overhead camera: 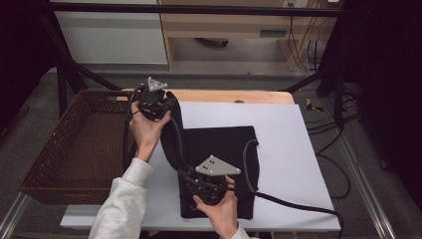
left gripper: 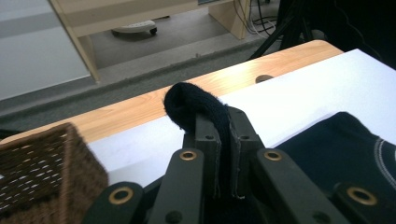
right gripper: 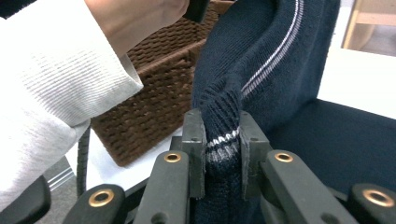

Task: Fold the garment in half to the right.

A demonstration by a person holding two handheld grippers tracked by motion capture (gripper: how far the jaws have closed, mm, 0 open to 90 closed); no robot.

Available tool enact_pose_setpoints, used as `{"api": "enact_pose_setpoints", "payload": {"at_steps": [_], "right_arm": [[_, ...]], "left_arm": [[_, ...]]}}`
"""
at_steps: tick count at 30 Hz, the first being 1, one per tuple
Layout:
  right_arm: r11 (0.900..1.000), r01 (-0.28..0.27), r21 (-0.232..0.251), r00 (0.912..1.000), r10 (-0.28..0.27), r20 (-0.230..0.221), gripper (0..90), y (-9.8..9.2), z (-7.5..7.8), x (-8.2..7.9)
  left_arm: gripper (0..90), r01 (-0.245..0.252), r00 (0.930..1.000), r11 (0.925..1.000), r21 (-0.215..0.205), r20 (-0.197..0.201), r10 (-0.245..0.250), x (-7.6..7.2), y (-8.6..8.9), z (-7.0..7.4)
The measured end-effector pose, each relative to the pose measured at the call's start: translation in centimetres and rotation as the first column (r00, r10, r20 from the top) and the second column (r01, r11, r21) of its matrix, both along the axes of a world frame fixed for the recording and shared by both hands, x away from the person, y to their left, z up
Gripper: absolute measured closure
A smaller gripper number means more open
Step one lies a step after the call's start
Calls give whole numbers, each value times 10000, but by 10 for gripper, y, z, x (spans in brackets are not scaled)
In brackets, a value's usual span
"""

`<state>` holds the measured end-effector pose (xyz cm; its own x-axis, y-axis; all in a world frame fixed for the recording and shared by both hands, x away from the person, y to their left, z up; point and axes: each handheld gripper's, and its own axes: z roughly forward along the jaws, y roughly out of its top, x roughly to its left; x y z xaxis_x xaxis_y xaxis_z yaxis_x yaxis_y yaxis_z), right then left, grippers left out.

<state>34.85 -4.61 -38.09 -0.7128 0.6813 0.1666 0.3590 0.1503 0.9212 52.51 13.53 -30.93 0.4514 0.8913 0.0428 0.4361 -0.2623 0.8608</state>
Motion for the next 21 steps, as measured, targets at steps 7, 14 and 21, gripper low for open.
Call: {"api": "enact_pose_setpoints", "payload": {"at_steps": [7,14,21], "right_arm": [[9992,381,-85,9993,-381,7,769,-16,-5,-3],[9966,821,-113,9966,-821,-57,767,-37,-11,-6],[9930,1144,-298,9933,-1148,-145,764,-48,-16,-10]], "left_arm": [[844,259,9997,9997,40,2,-259,3,-23,-8],[844,491,9988,9988,-16,-39,-491,6,-45,-14],[844,771,9967,9970,33,-252,-770,10,-66,-23]]}}
